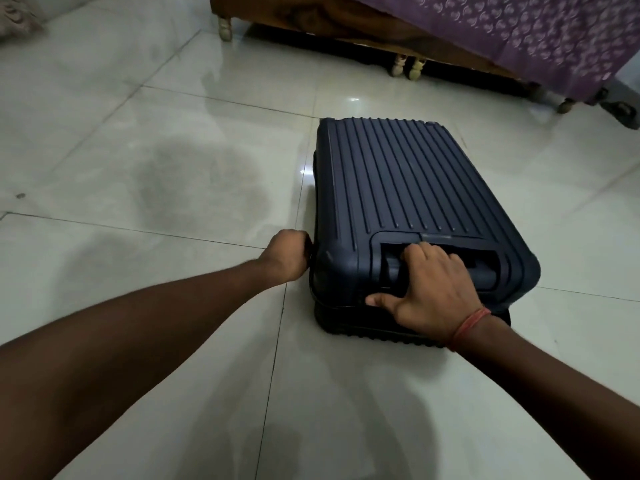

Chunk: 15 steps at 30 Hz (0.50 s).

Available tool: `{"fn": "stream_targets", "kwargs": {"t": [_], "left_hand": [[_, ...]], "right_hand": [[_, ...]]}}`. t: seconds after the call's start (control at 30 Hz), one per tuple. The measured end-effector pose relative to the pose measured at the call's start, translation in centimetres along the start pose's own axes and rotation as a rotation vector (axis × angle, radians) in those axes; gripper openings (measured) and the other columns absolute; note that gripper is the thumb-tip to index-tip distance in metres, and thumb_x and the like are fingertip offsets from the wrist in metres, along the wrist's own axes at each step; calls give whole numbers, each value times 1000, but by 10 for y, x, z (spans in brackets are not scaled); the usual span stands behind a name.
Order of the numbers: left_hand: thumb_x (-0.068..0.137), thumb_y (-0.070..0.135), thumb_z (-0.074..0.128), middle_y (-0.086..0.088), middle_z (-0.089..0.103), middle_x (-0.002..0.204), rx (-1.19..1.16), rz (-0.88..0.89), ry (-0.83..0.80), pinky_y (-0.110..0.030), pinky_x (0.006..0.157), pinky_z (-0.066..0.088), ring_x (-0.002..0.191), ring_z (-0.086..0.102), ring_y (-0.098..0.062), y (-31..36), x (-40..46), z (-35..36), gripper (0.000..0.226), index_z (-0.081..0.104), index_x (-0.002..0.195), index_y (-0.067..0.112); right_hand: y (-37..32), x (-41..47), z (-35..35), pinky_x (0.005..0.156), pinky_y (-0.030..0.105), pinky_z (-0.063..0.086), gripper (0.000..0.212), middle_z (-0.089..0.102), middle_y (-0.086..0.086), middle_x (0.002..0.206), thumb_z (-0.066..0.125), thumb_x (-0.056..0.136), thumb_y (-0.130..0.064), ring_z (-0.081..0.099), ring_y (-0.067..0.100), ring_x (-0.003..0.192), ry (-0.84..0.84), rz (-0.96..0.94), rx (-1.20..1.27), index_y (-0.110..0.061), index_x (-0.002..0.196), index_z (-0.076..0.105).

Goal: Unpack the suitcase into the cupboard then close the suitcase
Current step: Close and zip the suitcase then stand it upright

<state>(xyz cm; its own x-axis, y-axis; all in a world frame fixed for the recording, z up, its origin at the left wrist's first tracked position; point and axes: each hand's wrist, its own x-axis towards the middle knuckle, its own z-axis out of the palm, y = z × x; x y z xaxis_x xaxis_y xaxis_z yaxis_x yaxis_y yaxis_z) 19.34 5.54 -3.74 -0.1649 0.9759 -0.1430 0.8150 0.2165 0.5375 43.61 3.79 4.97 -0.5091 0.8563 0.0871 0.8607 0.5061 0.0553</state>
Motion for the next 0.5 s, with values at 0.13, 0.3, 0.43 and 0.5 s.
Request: {"fn": "stream_targets", "kwargs": {"t": [0.13,0.3,0.43,0.5], "left_hand": [[85,10,51,-17,66,90,79,93,-7,-27,65,37,85,62,-35,-1,-38,-1,10,56,76,10],[89,13,54,-10,65,86,-46,128,49,-22,64,31,81,60,-26,-8,-104,25,12,61,80,9],[84,12,59,-6,66,74,-147,43,59,-21,59,32,73,60,-21,-6,-101,27,13,64,72,10],[81,14,62,-2,65,67,-204,-15,69,-19,56,34,67,58,-16,-7,-98,30,17,61,64,16]], "right_hand": [[-5,-3,8,82,36,39,68,40,-7,91,55,66,-80,48,19,90,-12,4,-12,-21,97,45],[-10,-12,21,83,37,41,72,42,-4,95,56,68,-79,48,21,93,-32,51,2,-18,105,47],[-16,-23,26,84,39,42,72,48,4,103,61,70,-73,46,24,97,-12,113,11,-14,109,50],[-23,-38,26,83,41,42,66,50,11,110,67,72,-59,46,28,100,163,45,47,-10,115,53]]}}
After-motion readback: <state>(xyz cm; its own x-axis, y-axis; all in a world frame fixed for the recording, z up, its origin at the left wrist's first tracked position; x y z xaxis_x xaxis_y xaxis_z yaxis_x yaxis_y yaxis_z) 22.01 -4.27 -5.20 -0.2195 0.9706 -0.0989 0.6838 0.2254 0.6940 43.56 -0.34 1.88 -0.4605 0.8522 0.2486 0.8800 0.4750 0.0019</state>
